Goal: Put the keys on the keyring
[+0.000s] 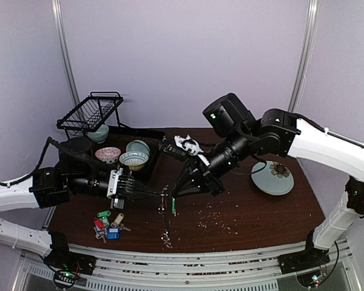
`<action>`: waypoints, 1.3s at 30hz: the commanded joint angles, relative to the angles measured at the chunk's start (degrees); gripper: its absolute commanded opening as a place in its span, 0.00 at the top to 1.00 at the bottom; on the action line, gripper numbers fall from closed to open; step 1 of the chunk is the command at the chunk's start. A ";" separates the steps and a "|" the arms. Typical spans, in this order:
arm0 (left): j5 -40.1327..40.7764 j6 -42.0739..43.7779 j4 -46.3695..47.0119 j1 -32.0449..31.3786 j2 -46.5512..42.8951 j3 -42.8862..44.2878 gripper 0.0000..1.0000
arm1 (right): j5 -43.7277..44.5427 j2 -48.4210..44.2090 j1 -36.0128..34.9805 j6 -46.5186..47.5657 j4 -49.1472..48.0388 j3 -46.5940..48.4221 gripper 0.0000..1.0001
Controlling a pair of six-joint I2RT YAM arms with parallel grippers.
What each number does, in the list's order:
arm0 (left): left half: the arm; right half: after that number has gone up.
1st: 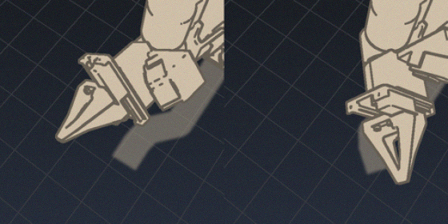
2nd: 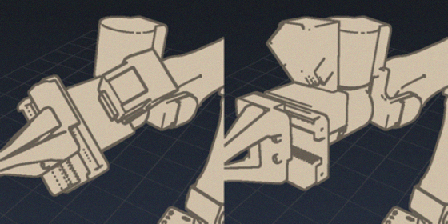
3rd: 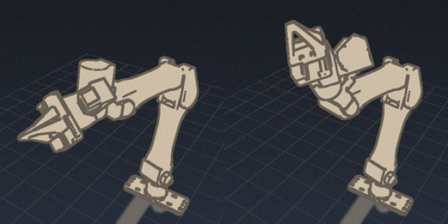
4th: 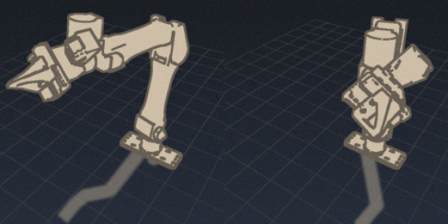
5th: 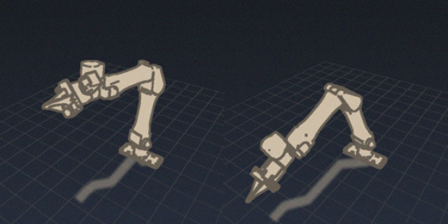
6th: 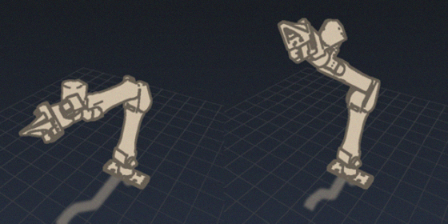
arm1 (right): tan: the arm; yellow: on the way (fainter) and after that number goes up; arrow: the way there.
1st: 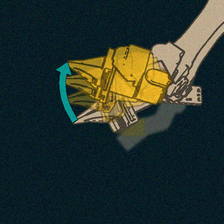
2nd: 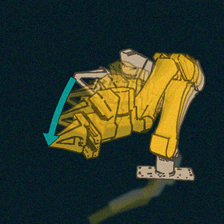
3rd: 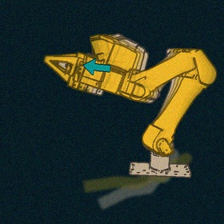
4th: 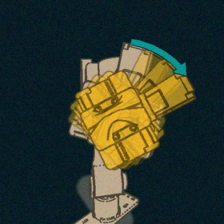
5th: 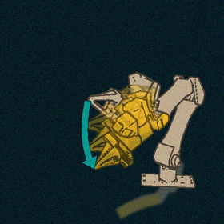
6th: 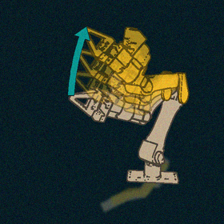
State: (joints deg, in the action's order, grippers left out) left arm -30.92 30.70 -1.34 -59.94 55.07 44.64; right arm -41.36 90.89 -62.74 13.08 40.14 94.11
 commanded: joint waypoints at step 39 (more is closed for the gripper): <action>0.77 -0.77 3.76 0.13 -0.22 0.17 1.00 | -0.72 -0.43 -0.19 -0.54 -2.17 -0.20 1.00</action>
State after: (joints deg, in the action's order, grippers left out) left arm -30.81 30.28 -1.37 -59.94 55.07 44.64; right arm -40.14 91.29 -62.67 12.12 37.41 93.80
